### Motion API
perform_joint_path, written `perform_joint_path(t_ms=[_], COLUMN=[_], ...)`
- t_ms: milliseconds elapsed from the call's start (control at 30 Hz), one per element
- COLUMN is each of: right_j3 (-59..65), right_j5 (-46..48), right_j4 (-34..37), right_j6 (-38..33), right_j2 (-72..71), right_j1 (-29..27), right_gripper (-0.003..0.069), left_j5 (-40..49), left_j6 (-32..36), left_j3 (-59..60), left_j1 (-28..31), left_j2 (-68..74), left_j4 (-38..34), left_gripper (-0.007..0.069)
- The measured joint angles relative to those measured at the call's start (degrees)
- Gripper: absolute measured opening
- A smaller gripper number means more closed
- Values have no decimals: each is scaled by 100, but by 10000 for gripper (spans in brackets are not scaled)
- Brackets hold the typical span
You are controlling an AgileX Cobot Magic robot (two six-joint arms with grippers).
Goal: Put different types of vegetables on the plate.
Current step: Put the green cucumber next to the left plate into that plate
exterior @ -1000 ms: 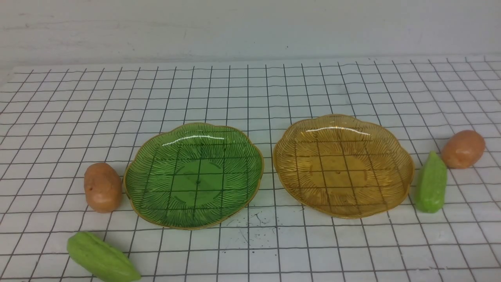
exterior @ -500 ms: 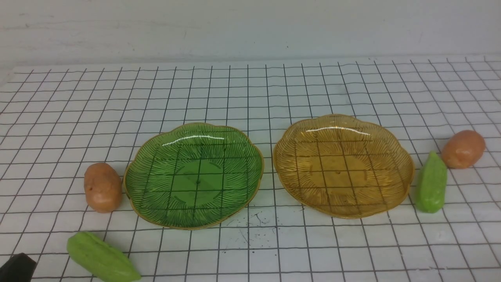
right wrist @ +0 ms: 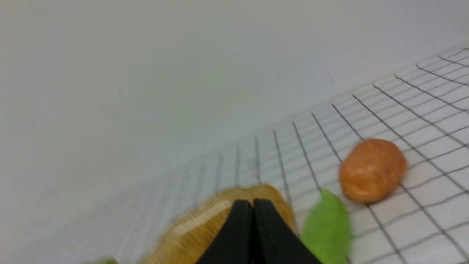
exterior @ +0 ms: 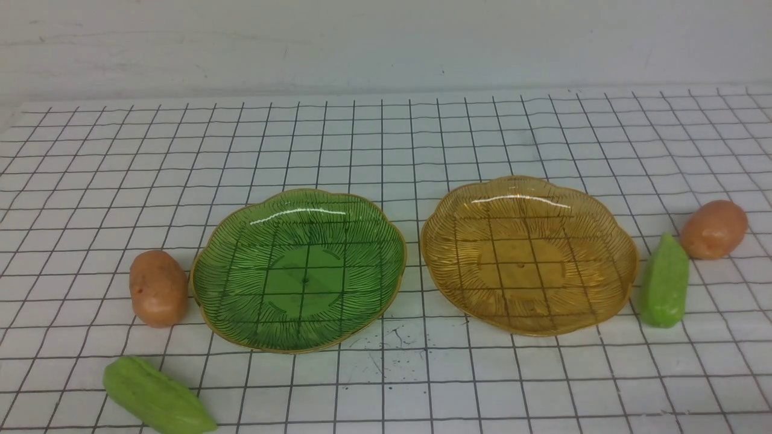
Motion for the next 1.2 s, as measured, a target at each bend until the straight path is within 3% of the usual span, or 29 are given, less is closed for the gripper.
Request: perform_joint_path(t_ms=[133, 200, 233, 267, 300, 400, 500, 633, 900, 1100, 1200], right_j3=[0, 0, 0, 0, 0, 0, 0, 0, -1392, -3322, -3721], right_j5=[-472, -524, -532, -532, -532, -537, -559, -389, 2642, 5679, 6377], right_j4=[987, 1142, 1218, 1228, 1244, 1296, 1329, 1395, 1007, 360, 297], right_j6=[211, 123, -82, -114, -309, -531, -581, -565, -1213, -2138, -2444], right_j2=[0, 0, 0, 0, 0, 0, 0, 0, 298, 2394, 3001], right_j1=[0, 0, 0, 0, 0, 0, 0, 5, 196, 202, 202], right_gripper=[-14, -14, -14, -14, -14, -14, -14, -14, -14, -14, -14], left_j5=[665, 1398, 2221, 2221, 3070, 4331, 4979, 5028, 4620, 5117, 5242], left_j6=[258, 449, 553, 568, 620, 679, 735, 759, 760, 725, 652], left_j3=[-990, -1475, -1924, -1976, -2316, -2793, -2996, -3037, -3442, -4010, -4043], left_j1=[0, 0, 0, 0, 0, 0, 0, 0, 257, 978, 1074], left_j2=[152, 482, 903, 903, 1423, 2463, 3416, 4475, 6122, 7163, 7373], left_j4=[92, 151, 230, 243, 357, 684, 991, 1169, 1380, 928, 911], left_gripper=[-7, -7, -7, -7, -7, -7, -7, -7, -7, -6, -2])
